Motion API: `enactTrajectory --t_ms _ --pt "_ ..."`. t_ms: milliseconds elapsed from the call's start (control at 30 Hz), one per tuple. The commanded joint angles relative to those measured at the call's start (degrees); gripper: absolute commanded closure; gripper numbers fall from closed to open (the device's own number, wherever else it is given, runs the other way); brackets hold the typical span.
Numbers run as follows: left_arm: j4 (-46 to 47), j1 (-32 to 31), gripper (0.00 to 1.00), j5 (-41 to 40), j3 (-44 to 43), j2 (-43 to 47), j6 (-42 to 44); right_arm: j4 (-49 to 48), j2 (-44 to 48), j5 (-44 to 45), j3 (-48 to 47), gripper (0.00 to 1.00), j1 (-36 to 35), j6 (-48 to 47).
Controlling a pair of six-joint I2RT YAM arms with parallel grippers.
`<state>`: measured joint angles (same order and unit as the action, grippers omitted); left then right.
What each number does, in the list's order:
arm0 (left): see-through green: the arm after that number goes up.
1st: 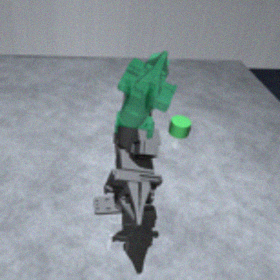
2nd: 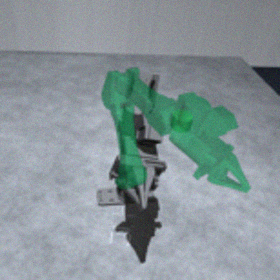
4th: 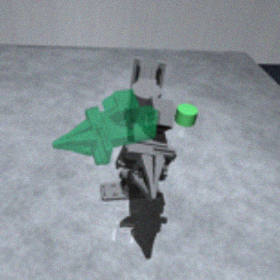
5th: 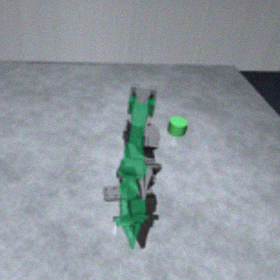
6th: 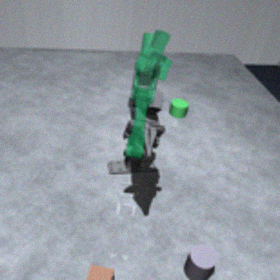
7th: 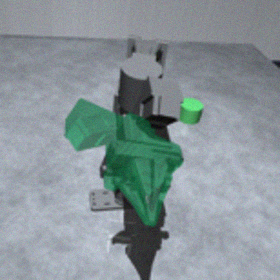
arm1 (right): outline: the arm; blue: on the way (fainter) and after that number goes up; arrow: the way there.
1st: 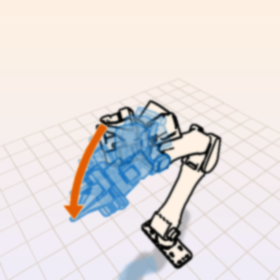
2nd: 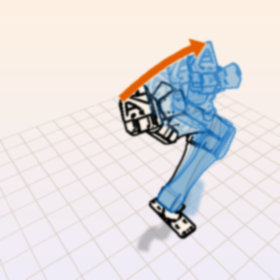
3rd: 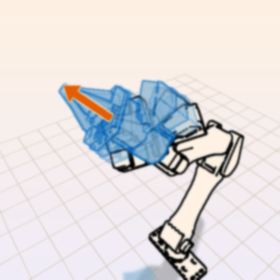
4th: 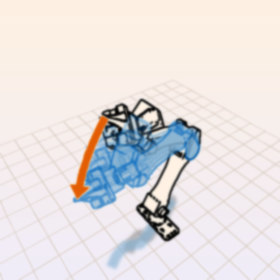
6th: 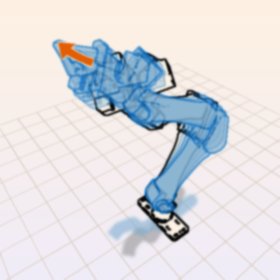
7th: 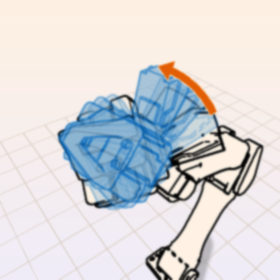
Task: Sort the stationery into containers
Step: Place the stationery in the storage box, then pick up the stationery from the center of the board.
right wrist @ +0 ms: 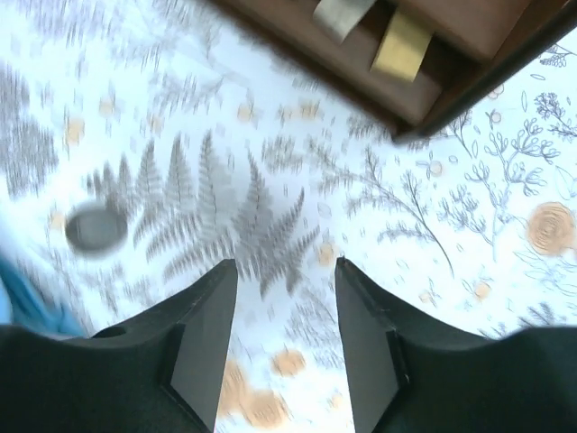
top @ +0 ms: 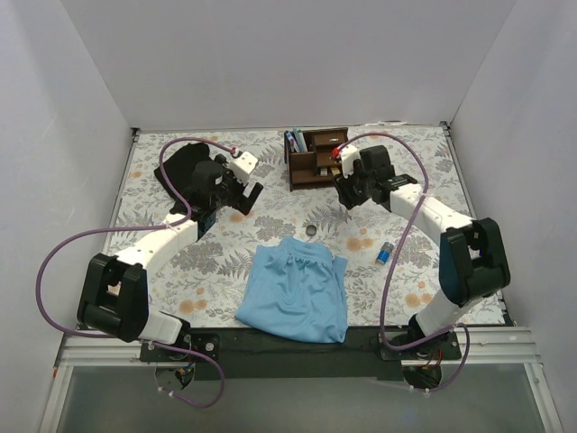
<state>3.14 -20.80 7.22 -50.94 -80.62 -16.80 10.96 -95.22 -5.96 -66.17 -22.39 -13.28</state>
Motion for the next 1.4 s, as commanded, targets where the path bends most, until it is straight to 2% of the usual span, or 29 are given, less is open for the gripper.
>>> enactTrajectory --t_ms 0,67,100,200,233,333,533,767,1367 --pt "-1.91 0.05 0.06 0.07 0.4 3.19 1.24 19.38 5.91 -8.8 2.89 0.41 1.56 -27.91" --pt "-1.99 0.05 0.07 1.21 0.23 3.36 0.8 25.48 8.81 -11.18 4.64 0.39 2.61 -40.96" --pt "-1.99 0.05 0.07 1.47 0.14 3.45 0.02 29.6 10.04 -10.57 5.34 0.38 2.7 -51.91" --pt "-1.64 -0.03 0.08 1.83 0.4 3.54 -1.39 35.69 15.58 -8.82 9.47 0.36 2.79 -70.69" --pt "-1.38 0.05 0.08 1.48 0.75 3.8 -1.83 36.4 18.29 -7.42 10.87 0.36 2.88 -82.06" --pt "0.55 0.05 0.09 0.95 2.59 5.29 -3.67 39.12 20.86 -6.61 13.0 0.36 3.67 -95.48" --pt "0.82 0.05 0.09 3.06 6.11 9.16 -3.86 49.92 15.34 -4.86 6.15 0.35 3.67 -100.1" --pt "0.73 -0.03 0.08 3.41 5.85 9.25 -4.12 54.86 11.99 -4.24 3.94 0.32 3.58 -103.43" --pt "0.12 0.05 0.08 1.48 4.8 6.53 -4.12 51.79 8.03 -3.98 8.86 0.38 3.93 -106.78"
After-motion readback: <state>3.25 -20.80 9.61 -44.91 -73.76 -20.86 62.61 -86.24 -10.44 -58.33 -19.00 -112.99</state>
